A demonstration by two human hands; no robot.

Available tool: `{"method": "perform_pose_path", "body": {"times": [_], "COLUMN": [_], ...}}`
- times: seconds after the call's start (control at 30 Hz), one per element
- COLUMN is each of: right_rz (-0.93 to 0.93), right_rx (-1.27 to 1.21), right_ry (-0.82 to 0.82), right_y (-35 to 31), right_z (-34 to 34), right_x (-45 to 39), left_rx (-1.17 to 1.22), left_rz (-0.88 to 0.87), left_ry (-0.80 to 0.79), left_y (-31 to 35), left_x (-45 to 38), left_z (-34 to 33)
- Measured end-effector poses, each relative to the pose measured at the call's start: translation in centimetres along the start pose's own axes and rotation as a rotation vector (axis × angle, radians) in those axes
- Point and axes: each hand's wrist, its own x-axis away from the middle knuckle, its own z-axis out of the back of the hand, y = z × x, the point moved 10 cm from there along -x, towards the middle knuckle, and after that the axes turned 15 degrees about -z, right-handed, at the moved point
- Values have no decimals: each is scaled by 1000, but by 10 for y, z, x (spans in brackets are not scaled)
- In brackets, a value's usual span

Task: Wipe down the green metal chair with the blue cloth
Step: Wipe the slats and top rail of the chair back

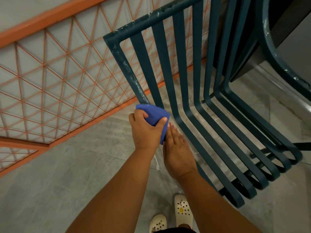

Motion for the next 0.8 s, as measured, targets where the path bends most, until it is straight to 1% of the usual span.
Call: {"method": "perform_pose_path", "body": {"times": [0.07,0.13,0.2,0.27,0.37,0.43,0.5,0.63,0.73,0.8], "right_rz": [-6,-4,-11,-28,-48,-52,-73,-123,-152,-135], "right_rx": [28,58,50,26,-10,-21,-40,-126,-286,-324], "right_ry": [5,9,7,-16,-45,-47,-15,120,118,110], "right_y": [1,1,1,2,4,2,2,-4,-18,-26], "right_z": [0,0,2,2,2,3,10,35,40,36], "right_x": [2,4,4,2,1,0,0,-13,-31,-37], "left_rx": [21,44,57,47,36,52,73,123,134,155], "left_rz": [3,-5,-23,-14,-2,17,49,63,73,102], "left_ry": [47,128,188,177,84,53,85,191,176,127], "left_y": [-1,-1,-1,-4,-12,-16,-19,-13,-6,-7], "left_x": [-9,-20,-28,-27,-16,-17,-28,-42,-31,-19], "left_z": [5,15,20,16,0,-2,5,20,18,8]}}
